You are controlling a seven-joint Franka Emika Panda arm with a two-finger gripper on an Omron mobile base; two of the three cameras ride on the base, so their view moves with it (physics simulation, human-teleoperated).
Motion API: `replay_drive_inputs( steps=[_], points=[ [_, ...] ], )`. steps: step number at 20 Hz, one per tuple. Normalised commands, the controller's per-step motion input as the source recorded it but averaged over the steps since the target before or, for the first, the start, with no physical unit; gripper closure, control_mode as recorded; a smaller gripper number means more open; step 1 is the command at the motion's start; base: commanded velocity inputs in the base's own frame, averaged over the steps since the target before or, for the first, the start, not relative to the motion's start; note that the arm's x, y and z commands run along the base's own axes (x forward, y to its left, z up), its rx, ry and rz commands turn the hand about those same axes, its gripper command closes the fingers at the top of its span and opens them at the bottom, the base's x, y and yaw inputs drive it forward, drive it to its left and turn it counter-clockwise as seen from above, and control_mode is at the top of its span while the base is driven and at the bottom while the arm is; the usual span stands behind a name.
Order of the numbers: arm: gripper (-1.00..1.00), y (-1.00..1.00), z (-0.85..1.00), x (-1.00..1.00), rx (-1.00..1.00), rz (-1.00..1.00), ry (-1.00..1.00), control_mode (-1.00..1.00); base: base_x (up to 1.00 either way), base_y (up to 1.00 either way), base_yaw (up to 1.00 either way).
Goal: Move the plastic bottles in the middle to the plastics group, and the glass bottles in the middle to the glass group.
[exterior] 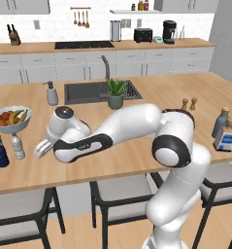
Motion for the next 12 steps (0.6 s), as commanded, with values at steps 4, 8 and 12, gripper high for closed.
replay_drive_inputs(
  steps=[4,8,12],
  points=[
    [-1.00,-0.83,0.49,-0.32,0.02,-0.06,0.00,-1.00,0.00,0.00,0.00],
    [-1.00,-0.85,0.88,-0.41,0.00,-0.07,0.02,-1.00,0.00,0.00,0.00],
    [-1.00,-0.93,0.94,-0.51,0.00,-0.12,0.00,-1.00,0.00,0.00,0.00]
  ],
)
